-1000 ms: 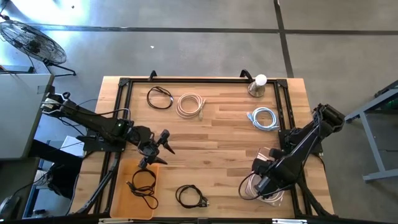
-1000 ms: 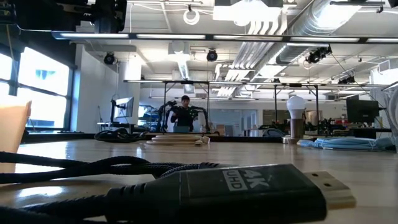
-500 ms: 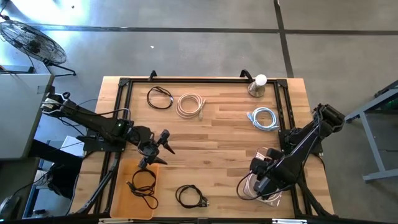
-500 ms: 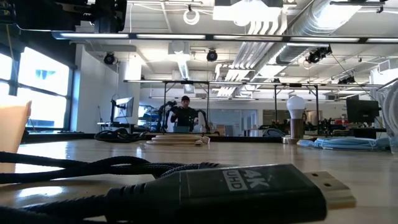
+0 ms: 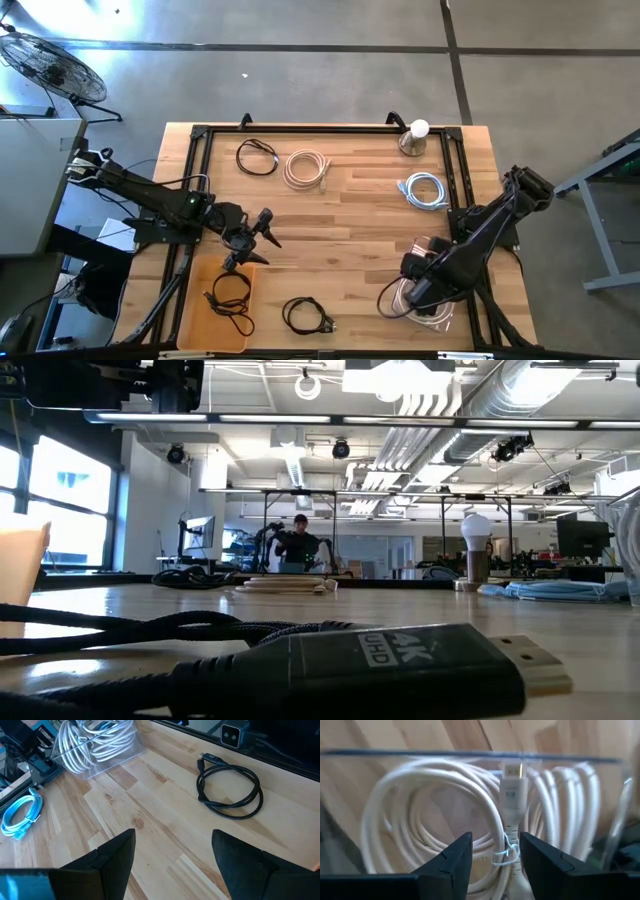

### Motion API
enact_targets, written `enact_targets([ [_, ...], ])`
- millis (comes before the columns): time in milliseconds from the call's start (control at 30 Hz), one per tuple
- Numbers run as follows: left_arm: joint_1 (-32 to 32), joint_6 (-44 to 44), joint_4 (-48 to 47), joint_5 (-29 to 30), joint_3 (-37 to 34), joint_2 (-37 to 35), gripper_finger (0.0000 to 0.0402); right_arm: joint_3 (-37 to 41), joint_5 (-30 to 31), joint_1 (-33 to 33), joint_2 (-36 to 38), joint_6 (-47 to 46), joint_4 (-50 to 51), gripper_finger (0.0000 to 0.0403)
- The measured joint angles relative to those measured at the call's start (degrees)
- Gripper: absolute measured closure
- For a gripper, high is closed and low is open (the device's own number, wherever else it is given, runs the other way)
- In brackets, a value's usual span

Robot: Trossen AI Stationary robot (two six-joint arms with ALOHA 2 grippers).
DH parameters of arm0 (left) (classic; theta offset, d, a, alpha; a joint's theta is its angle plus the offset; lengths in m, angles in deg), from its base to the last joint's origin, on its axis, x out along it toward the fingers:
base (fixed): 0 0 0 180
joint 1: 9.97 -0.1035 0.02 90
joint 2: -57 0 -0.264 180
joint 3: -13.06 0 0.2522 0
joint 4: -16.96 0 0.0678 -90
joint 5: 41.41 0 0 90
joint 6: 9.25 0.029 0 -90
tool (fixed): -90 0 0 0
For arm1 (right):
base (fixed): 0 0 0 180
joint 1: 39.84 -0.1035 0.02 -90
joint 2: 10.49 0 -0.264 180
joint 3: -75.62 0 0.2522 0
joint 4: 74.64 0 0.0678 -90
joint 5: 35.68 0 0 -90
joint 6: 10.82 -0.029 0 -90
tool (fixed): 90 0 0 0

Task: Sort HDMI cables
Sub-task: Put the white HDMI cable into the transparent bin, then put the blue HDMI cable into the transparent bin

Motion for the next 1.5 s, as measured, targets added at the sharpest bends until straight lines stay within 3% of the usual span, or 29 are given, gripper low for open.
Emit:
enact_targets([
  [133, 0.0, 0.0, 0.0, 0.0, 0.0, 0.0, 0.0144, -5.81, 4.94, -0.25, 0.04, 3.03, 2.79, 0.0249],
  [233, 0.0, 0.04, 0.0, 0.01, 0.0, 0.0, 0.0144, -10.98, 12.12, -0.78, 0.07, 7.47, 3.0, 0.0249],
  [467, -0.01, 0.14, 0.0, 0.01, 0.0, 0.0, 0.0144, -18.14, 38.63, -0.36, 0.17, 20.65, -0.19, 0.0247],
  [767, 0.01, 0.22, -0.06, 0.0, 0.0, 0.0, 0.0144, -17.11, 55.65, 7.37, 0.11, 51.39, -17.07, 0.0247],
  [900, 0.01, 0.22, -0.32, -0.04, 0.0, 0.0, 0.0144, -17.11, 58.79, 10.74, 0.11, 59.37, -21.35, 0.0247],
  [1267, 0.0, 0.22, -3.33, -0.04, 0.0, 0.0, 0.0144, -17.28, 58.59, 22.59, 0.11, 61.28, -23.03, 0.0247],
  [1500, -0.01, 0.21, -4.27, -0.11, 0.0, 0.0, 0.0144, -17.31, 48.11, 33.89, 0.11, 59.06, -19.31, 0.0245],
])
